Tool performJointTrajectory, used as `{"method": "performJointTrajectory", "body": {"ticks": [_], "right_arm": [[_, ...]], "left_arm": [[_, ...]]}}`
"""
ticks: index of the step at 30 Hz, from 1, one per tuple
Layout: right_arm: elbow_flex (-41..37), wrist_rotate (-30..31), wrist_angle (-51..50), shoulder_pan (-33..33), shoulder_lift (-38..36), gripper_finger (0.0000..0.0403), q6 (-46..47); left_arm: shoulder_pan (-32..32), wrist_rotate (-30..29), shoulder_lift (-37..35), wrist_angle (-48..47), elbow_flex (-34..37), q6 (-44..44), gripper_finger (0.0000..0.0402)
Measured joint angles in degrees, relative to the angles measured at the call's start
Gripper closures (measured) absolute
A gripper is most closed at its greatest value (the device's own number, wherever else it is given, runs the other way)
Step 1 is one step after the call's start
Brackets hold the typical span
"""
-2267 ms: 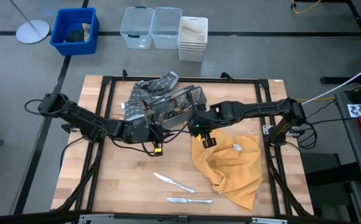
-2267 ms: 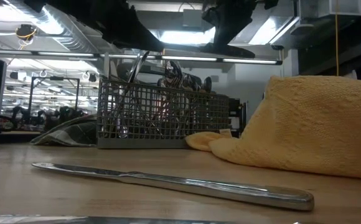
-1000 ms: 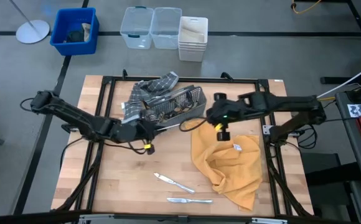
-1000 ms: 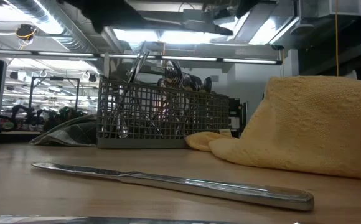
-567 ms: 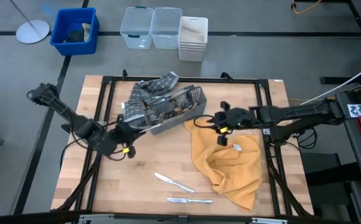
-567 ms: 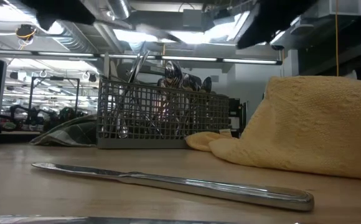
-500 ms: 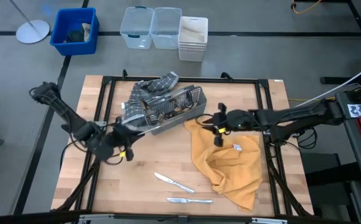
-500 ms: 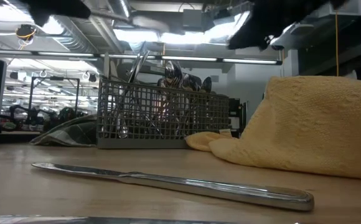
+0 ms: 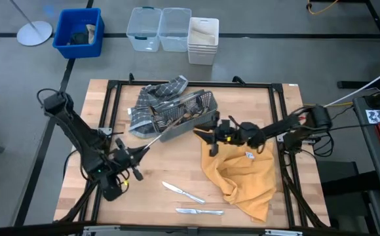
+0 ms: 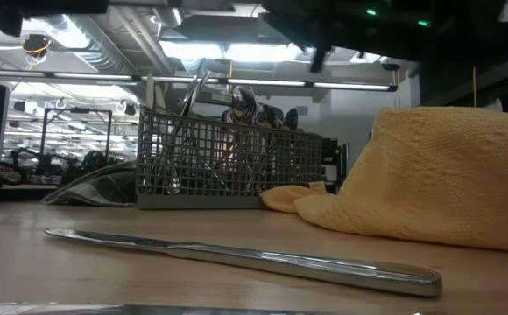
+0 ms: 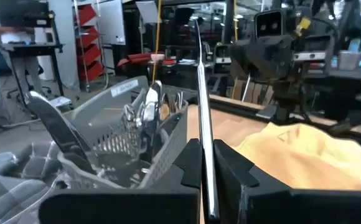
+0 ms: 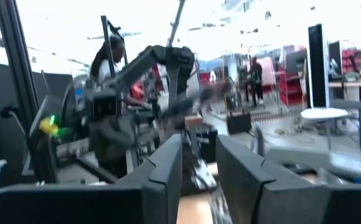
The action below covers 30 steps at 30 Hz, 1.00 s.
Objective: Sort silverware
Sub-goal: Put the silver knife into the gray silverware basket
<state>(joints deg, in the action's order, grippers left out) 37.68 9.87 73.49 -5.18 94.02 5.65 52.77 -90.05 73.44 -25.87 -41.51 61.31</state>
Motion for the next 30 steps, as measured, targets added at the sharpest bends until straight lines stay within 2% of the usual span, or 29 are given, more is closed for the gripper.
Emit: {"method": "performJointTrajectory", "body": {"ticks": [6, 11, 19, 26, 30], "right_arm": [[11.7, -0.4, -4.8, 1.7, 7.8, 0.0304, 0.0], [18.1, -0.4, -12.6, 2.3, 10.3, 0.0304, 1.5], [19.0, -2.0, -15.8, 0.9, 10.4, 0.0304, 6.2], [19.0, -2.6, -19.4, -2.3, 10.5, 0.0304, 6.2], [19.0, 0.6, -24.5, -3.3, 10.5, 0.0304, 6.0]], "left_arm": [[-1.5, 0.0, 4.7, 0.2, 0.0, 5.4, 0.0394], [-0.9, -0.3, 5.2, 2.7, 0.0, 3.8, 0.0394], [-0.5, 0.0, 4.8, 2.9, 0.0, 1.7, 0.0394], [-0.5, 0.1, 4.8, 3.0, 0.0, 1.5, 0.0394], [-0.2, 0.1, 4.8, 3.0, 0.0, 1.3, 0.0394]]}}
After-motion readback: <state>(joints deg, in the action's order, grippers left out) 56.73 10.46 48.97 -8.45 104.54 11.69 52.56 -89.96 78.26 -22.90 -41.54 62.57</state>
